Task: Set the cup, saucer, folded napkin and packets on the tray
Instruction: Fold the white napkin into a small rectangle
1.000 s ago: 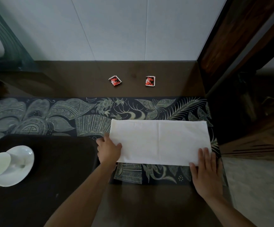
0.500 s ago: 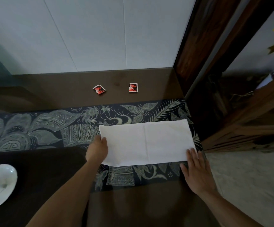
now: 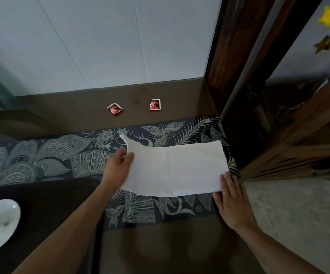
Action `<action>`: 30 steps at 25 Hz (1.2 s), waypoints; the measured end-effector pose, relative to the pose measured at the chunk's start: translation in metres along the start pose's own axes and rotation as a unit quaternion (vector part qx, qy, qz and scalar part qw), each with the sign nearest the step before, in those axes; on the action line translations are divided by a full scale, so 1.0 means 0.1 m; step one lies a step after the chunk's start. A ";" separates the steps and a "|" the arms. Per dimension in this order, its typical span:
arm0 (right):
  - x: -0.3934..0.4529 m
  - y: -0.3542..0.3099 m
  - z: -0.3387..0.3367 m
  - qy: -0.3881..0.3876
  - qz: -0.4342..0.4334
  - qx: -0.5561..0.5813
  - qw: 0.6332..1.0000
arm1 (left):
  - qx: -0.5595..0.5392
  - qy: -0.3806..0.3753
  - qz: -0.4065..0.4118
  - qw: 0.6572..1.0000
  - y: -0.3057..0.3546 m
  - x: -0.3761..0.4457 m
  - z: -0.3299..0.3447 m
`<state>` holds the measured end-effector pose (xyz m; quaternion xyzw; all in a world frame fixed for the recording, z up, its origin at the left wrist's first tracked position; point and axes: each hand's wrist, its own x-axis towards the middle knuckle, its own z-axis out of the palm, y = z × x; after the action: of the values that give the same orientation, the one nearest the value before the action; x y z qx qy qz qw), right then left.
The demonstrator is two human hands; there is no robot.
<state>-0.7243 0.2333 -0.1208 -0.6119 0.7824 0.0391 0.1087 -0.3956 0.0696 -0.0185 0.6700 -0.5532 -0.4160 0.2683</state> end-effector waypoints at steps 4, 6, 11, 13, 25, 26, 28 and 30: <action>-0.11 0.15 0.04 0.016 0.032 0.030 0.999 | -0.041 -0.036 0.020 0.998 0.45 -0.12 0.37; -0.13 0.20 0.07 0.019 0.043 0.046 0.998 | -0.050 -0.035 0.034 0.998 0.67 -0.15 0.68; -0.12 0.23 0.11 0.029 0.050 0.074 0.996 | -0.047 -0.072 0.015 0.996 1.01 -0.14 1.55; -0.11 0.24 0.10 0.036 0.052 0.088 0.994 | 0.000 -0.104 0.024 0.994 1.03 -0.14 1.89; -0.09 0.26 0.20 0.048 0.074 0.138 0.986 | 0.213 -0.131 0.012 0.968 0.79 -0.17 3.02; -0.09 0.26 0.21 0.050 0.078 0.146 0.985 | 0.224 -0.130 0.018 0.966 0.79 -0.17 3.02; -0.09 0.27 0.23 0.060 0.085 0.158 0.982 | 0.247 -0.133 0.034 0.959 0.80 -0.20 3.02; -0.10 0.27 0.23 0.068 0.082 0.164 0.981 | 0.248 -0.143 0.051 0.957 0.76 -0.27 2.97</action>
<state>-0.7448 0.2543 -0.1431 -0.5205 0.8315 -0.1228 0.1501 -0.6899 0.1074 -0.1005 0.6199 -0.7050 -0.3428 0.0330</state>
